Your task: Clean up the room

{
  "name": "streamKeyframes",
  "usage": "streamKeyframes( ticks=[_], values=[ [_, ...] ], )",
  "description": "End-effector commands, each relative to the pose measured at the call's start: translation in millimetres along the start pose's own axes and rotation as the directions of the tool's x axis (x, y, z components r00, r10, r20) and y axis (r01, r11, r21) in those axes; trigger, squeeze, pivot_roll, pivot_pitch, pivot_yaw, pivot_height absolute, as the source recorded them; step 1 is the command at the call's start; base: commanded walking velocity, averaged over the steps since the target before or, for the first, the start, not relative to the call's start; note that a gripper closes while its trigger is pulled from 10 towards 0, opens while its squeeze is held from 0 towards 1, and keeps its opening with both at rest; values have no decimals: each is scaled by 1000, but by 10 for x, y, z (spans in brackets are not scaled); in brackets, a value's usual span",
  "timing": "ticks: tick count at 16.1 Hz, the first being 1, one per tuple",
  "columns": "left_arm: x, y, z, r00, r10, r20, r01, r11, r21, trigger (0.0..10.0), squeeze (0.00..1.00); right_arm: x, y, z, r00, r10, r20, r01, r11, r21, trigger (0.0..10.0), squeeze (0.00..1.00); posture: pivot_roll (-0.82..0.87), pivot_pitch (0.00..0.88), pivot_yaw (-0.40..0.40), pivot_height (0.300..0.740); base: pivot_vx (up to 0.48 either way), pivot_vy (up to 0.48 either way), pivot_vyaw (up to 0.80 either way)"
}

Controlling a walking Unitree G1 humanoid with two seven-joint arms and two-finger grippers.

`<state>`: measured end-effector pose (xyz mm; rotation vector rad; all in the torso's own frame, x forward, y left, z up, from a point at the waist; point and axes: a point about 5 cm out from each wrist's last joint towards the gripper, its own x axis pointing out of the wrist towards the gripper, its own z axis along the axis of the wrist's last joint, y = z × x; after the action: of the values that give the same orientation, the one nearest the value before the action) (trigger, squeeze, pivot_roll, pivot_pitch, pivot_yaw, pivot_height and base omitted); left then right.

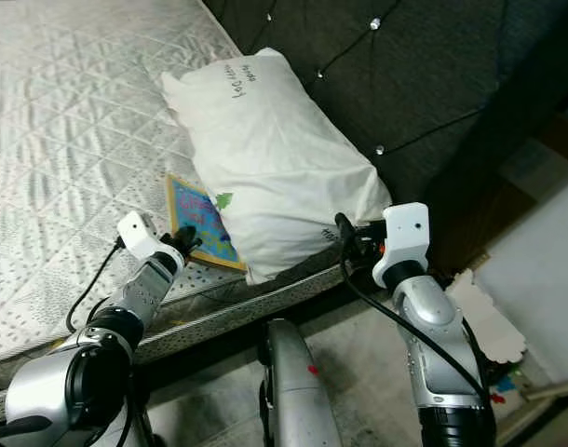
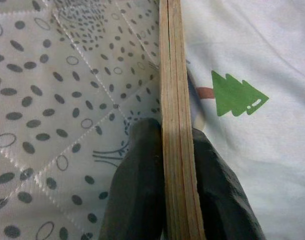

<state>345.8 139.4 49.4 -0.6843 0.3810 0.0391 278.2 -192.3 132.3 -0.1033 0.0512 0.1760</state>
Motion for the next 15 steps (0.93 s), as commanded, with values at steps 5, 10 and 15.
streamKeyframes(
  ticks=[5,10,15],
  values=[
    [-23,131,24,999,46,3,-46,998,33,10000,1000,5,-45,37,1000,-5,5,5,1000,-8,10000,0,-317,109,-132,560,0,0,0],
    [-28,189,46,996,93,-10,-92,993,72,10000,1000,37,-71,73,1000,-15,15,15,1000,-12,10000,0,-320,97,-130,560,0,0,0],
    [-51,320,160,989,146,20,-147,982,116,10000,1000,88,-28,79,1000,0,22,0,1000,-7,10000,0,-298,83,-134,560,0,0,0]
  ],
)
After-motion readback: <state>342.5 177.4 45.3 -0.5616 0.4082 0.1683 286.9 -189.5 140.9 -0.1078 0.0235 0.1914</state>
